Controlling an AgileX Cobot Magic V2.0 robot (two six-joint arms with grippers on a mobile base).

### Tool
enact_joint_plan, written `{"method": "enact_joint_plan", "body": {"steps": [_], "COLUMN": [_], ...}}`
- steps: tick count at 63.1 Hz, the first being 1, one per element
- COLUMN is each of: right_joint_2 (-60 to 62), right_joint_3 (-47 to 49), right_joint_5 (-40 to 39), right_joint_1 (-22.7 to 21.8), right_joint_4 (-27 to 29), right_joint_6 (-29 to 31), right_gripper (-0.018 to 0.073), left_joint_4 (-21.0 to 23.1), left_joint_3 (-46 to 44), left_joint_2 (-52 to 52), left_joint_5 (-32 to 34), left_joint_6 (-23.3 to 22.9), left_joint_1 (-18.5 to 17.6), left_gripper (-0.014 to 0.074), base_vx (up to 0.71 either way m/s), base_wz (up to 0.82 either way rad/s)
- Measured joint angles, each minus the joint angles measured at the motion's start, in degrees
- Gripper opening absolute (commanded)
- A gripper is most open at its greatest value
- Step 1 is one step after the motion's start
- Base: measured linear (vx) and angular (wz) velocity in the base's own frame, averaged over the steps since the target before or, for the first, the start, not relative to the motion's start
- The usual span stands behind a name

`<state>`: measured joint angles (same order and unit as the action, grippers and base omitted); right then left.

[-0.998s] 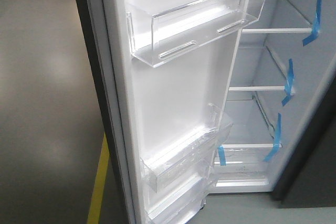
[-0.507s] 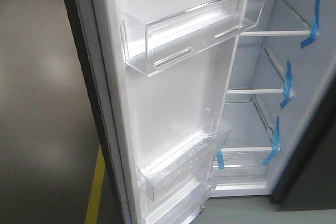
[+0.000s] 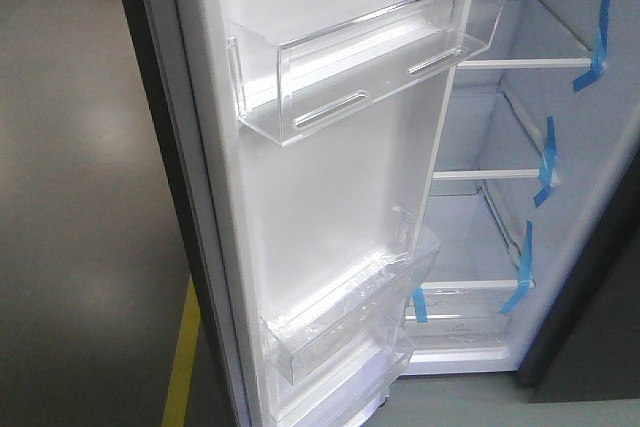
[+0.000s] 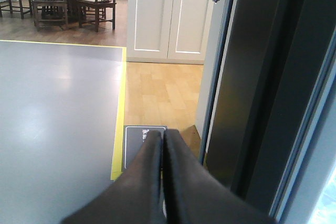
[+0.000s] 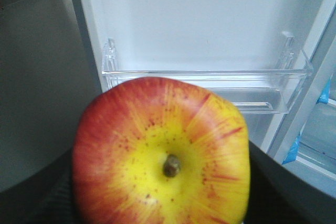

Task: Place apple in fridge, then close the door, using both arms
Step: 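Move the right gripper with the apple over the upper door bin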

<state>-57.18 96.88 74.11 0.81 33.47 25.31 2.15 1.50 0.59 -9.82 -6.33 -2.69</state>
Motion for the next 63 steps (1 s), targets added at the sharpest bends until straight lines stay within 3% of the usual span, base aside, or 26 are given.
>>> {"method": "enact_joint_plan", "body": {"steps": [43, 55, 63], "right_joint_2": [0.0, -1.14, -5.23], "right_joint_3": [0.0, 0.0, 0.0], "right_joint_5": [0.0, -7.76, -13.66], "right_joint_1": [0.0, 0.0, 0.0], "right_joint_4": [1.59, 4.23, 9.35], "right_joint_6": [0.19, 2.17, 6.35], "right_gripper": [-0.0004, -0.0004, -0.0004], "left_joint_4": [0.0, 0.0, 0.0], "left_joint_3": [0.0, 0.0, 0.0], "left_joint_2": [0.0, 0.0, 0.0], "left_joint_5": [0.0, 0.0, 0.0], "left_joint_6": [0.0, 0.0, 0.0], "left_joint_1": [0.0, 0.0, 0.0], "left_gripper": [-0.0006, -0.0006, -0.0006], "base_vx": [0.0, 0.0, 0.0], "base_wz": [0.0, 0.0, 0.0]}}
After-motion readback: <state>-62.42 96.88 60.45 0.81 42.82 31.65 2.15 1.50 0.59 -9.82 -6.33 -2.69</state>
